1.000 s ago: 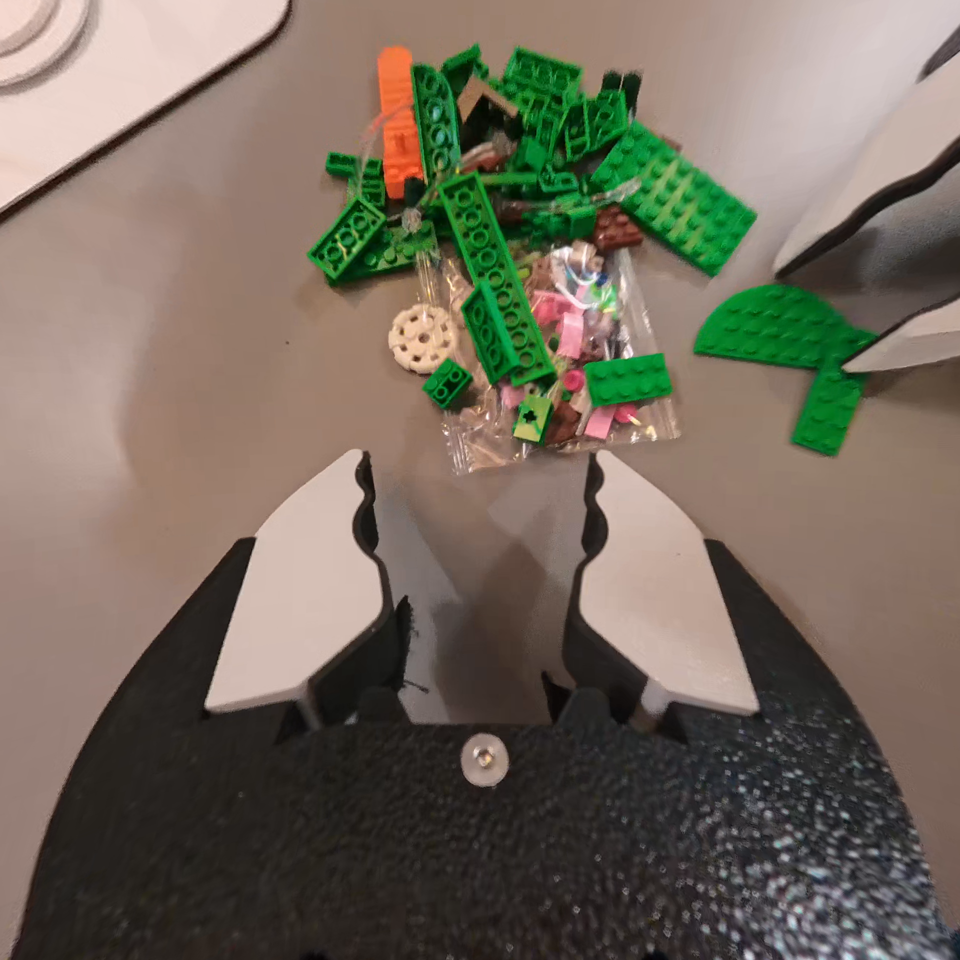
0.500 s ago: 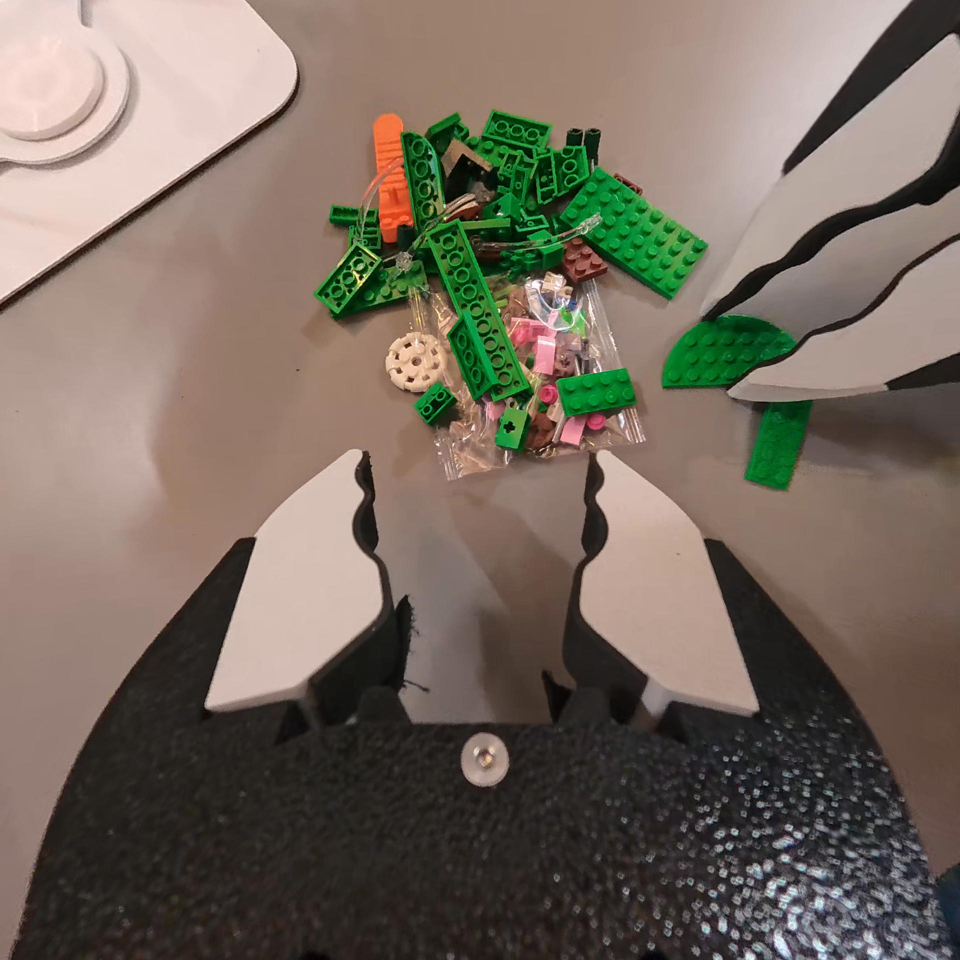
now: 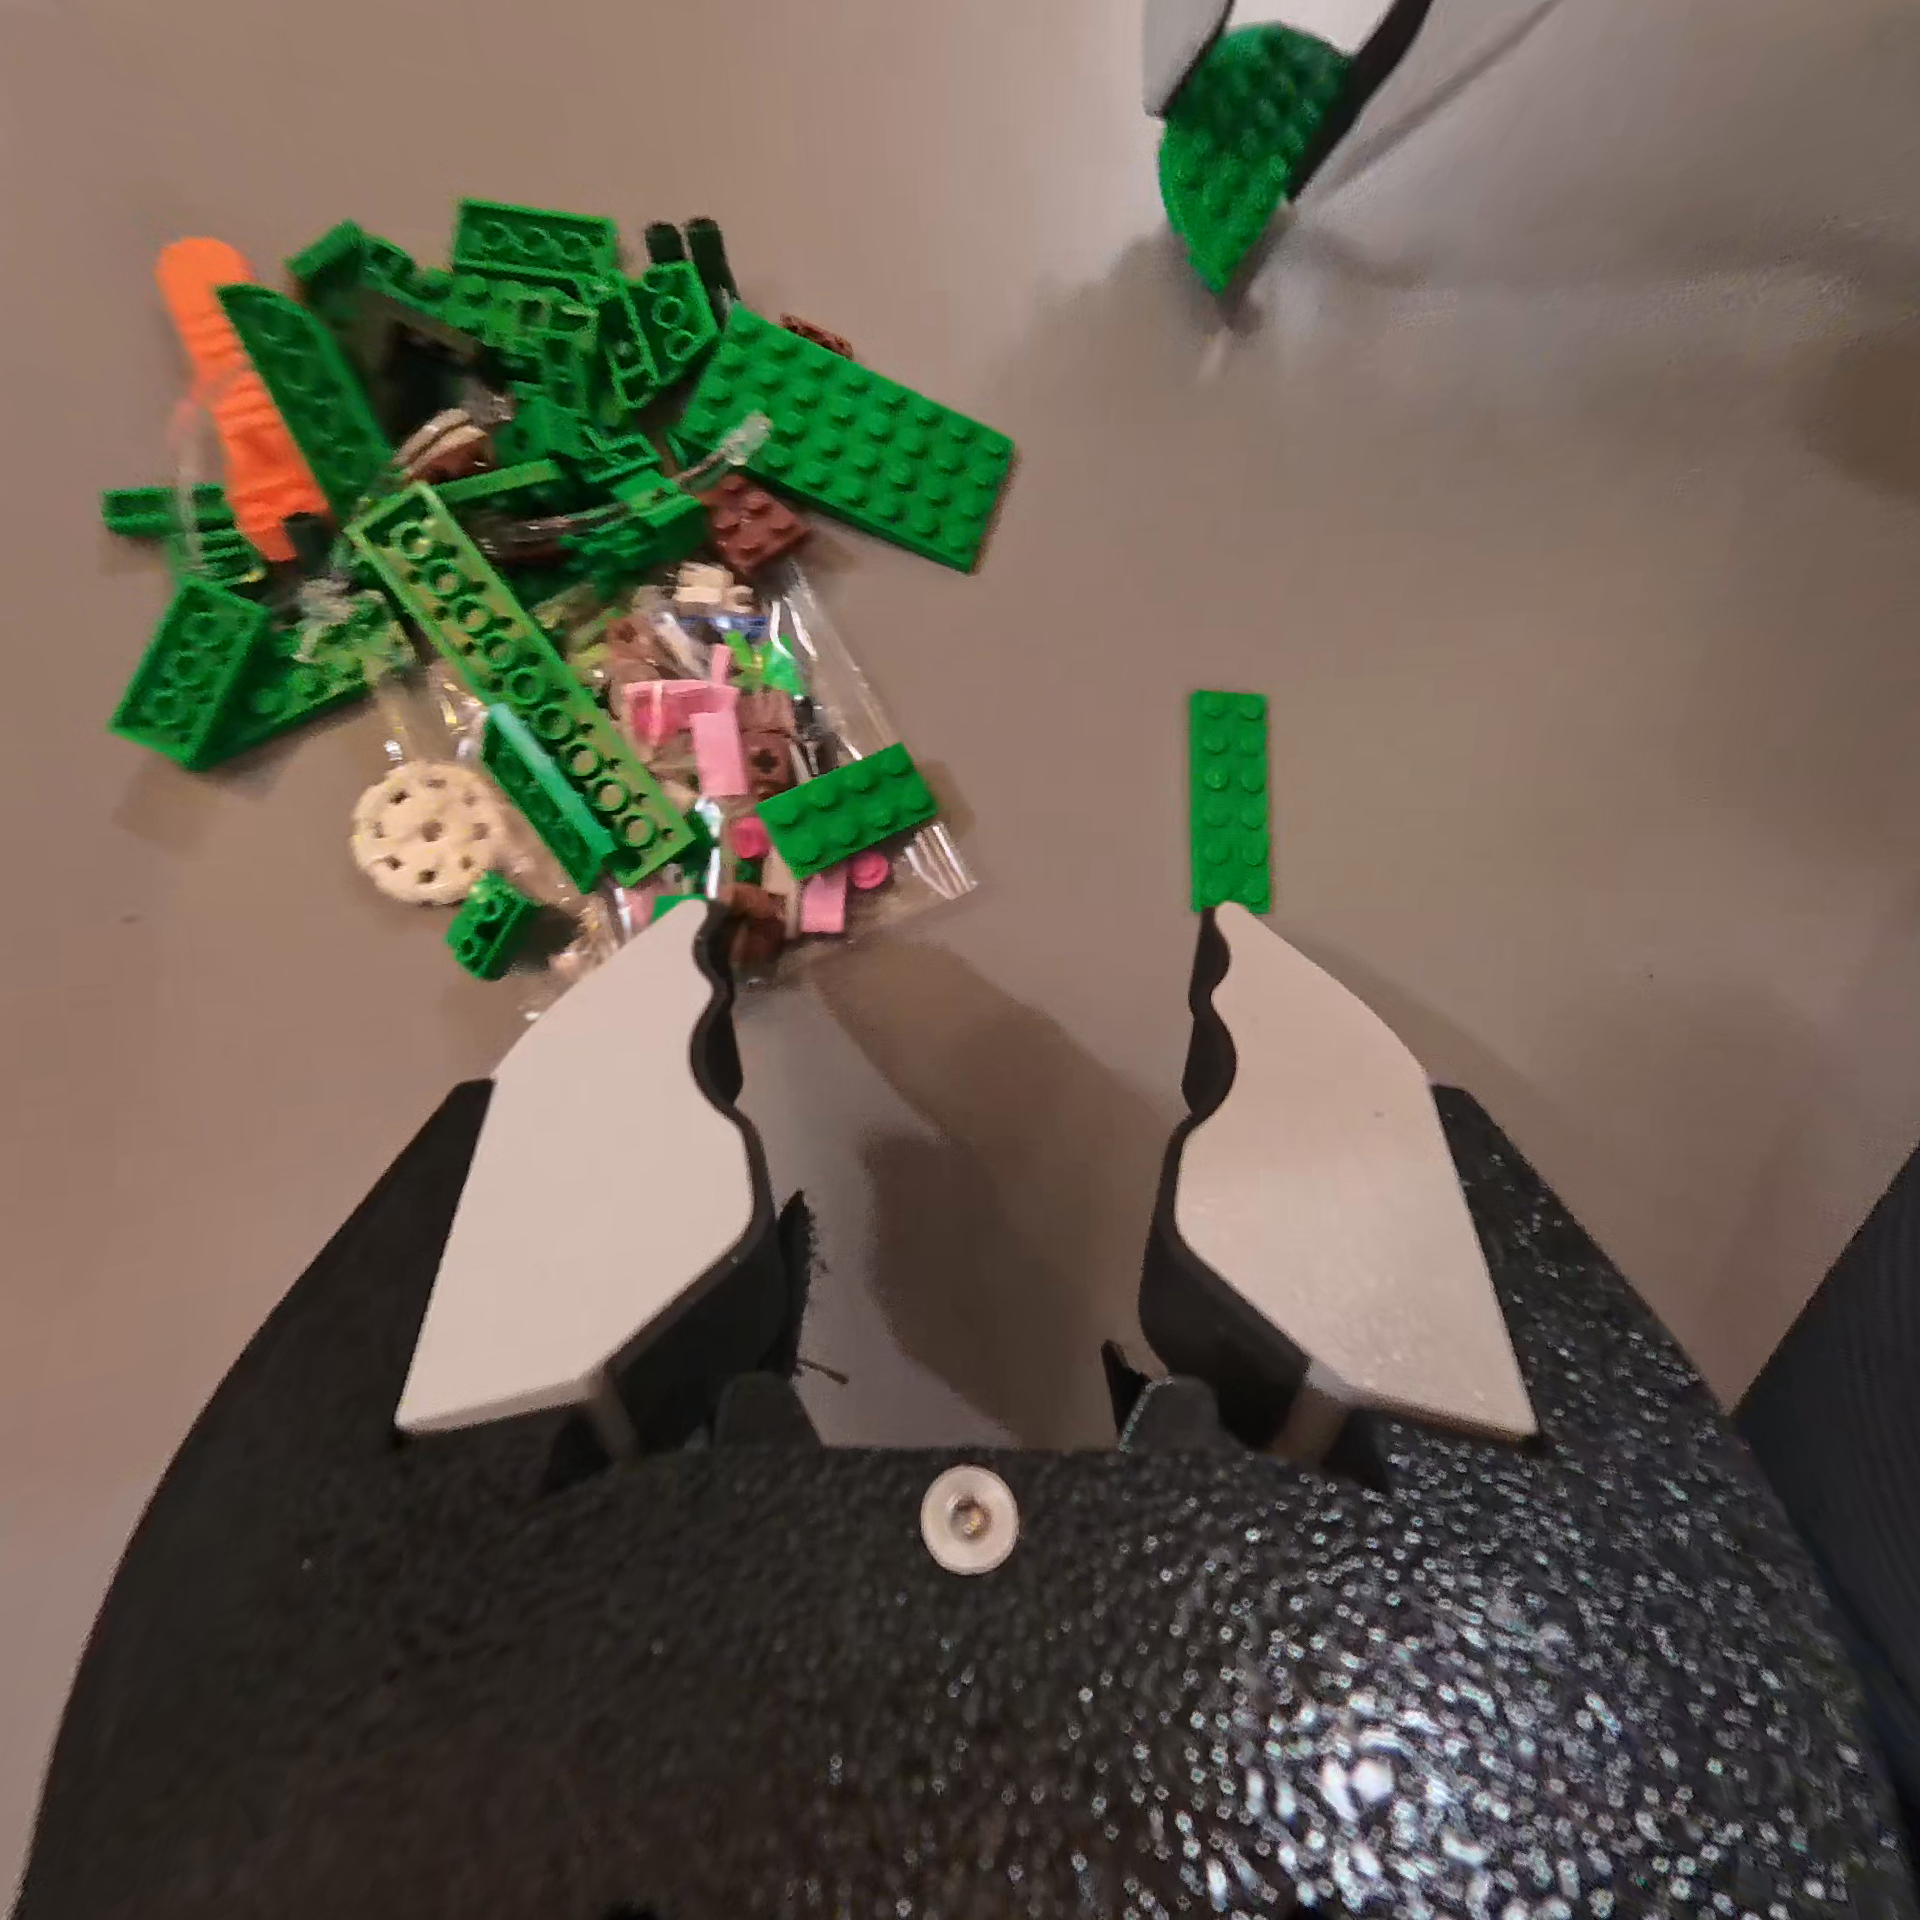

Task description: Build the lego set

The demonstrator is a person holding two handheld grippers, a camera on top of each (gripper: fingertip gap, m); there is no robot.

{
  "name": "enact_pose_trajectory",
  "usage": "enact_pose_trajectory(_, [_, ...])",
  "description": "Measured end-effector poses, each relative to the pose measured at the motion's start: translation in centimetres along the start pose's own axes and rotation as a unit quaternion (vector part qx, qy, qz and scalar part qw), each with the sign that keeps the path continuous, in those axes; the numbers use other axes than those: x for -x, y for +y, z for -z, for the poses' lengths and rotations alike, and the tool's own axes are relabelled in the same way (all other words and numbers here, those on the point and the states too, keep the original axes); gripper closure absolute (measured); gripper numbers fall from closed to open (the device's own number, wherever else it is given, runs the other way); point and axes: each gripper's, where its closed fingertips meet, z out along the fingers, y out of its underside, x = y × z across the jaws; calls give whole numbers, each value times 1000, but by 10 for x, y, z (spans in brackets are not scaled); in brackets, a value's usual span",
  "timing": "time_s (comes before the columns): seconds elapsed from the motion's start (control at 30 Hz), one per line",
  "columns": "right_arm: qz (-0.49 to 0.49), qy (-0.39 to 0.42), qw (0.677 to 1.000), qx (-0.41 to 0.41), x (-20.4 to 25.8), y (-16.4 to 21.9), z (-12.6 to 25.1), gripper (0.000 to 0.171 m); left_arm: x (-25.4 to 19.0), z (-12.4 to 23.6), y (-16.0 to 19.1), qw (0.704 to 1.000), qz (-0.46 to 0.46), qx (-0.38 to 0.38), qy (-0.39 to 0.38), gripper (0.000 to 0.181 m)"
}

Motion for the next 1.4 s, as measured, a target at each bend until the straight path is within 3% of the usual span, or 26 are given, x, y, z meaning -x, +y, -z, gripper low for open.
enact_pose_trajectory(0.03, [25,2,1000,6,-1,3,-2,140,-3,-3,1,1000,-1,4,7,97])
enact_pose_trajectory(0.13, [82,21,996,-16,-2,-3,-9,124,-11,-9,0,999,5,-1,34,97])
enact_pose_trajectory(0.2, [60,50,996,-38,-9,-9,-6,103,-12,-10,0,999,6,-3,36,97])
enact_pose_trajectory(0.23, [37,69,996,-48,-13,-11,-1,102,-12,-10,-1,999,5,-5,37,97])
enact_pose_trajectory(0.37, [-70,148,981,-106,-27,-27,17,131,-14,-7,-5,998,10,-21,53,98])
enact_pose_trajectory(0.43, [-138,142,972,-123,-31,-36,11,129,-15,-6,-7,997,15,-33,65,98])
enact_pose_trajectory(0.57, [-248,64,957,-138,-44,-51,-18,99,-12,-4,-6,997,23,-34,65,98])
enact_pose_trajectory(0.63, [-279,31,946,-161,-55,-59,-28,100,-11,-2,-5,997,22,-34,60,98])
enact_pose_trajectory(0.93, [-303,23,939,-163,-88,-83,-47,113,1,9,-7,998,23,-49,40,99])
enact_pose_trajectory(1.07, [-312,22,932,-185,-98,-101,-53,111,1,9,-7,997,28,-53,45,99])
enact_pose_trajectory(1.2, [-314,52,921,-226,-98,-94,-18,108,-10,9,-5,997,17,-41,63,97])
enact_pose_trajectory(1.4, [-327,97,901,-267,-59,-39,47,116,-43,-11,3,993,-31,13,115,106])
